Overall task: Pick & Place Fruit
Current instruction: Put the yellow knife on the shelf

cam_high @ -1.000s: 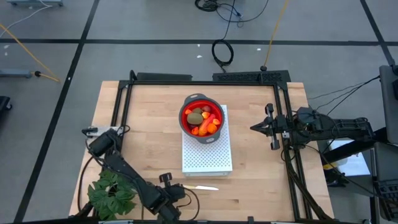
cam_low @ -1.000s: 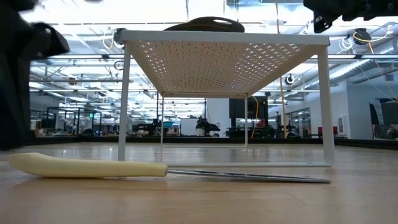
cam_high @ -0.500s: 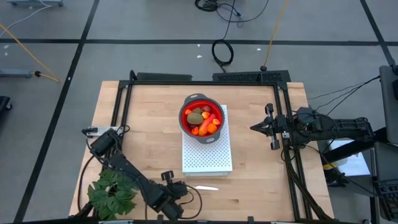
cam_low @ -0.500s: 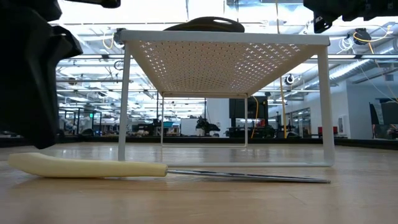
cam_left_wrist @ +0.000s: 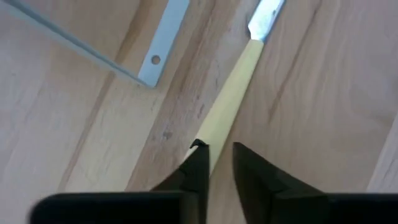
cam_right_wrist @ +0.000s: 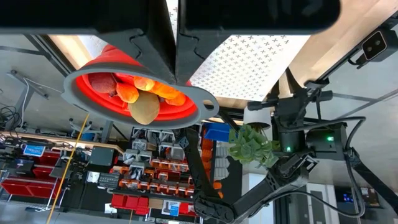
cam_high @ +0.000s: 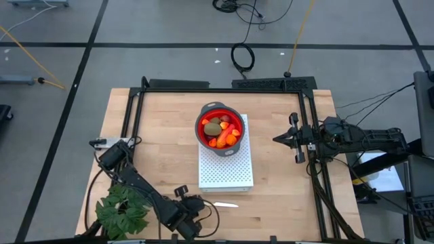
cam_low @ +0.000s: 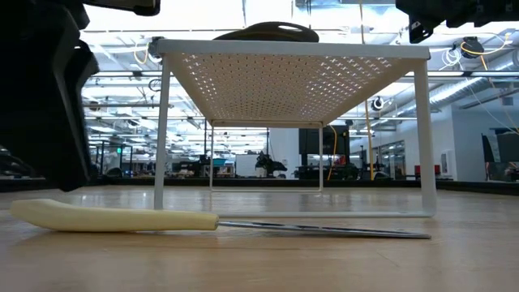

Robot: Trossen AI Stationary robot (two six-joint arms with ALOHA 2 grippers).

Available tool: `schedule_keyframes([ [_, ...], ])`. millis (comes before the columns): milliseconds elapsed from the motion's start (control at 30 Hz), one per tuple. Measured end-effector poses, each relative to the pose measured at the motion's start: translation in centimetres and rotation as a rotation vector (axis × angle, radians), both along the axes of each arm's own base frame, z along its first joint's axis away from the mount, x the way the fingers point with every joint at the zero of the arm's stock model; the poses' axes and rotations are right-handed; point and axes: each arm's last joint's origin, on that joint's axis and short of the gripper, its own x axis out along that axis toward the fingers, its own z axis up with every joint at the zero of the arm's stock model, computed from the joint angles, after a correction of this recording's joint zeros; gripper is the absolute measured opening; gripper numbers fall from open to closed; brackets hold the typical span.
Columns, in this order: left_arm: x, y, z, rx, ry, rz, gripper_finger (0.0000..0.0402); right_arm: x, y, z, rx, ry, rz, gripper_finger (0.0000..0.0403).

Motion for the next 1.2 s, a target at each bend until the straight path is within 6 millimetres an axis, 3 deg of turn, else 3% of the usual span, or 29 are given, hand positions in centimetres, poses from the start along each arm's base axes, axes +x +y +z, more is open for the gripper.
schedule_keyframes([
  [200,0.1,0.1,0.0,0.048,0.003,-0.076,0.0146,0.0,0.0,0.0,-0.001,0.0,0.0,0.0],
  [333,0.2,0.2,0.1,0.087,0.014,-0.151,0.0174,0.0,0.0,0.0,-0.001,0.0,0.0,0.0],
  [600,1.4,0.5,-0.6,0.086,-0.067,-0.236,0.0182,0.0,0.0,0.0,0.001,0.0,0.0,0.0],
  [1200,2.0,1.1,-2.2,0.1,-0.021,-0.269,0.0182,0.0,0.0,0.0,0.008,0.004,0.0,0.0],
])
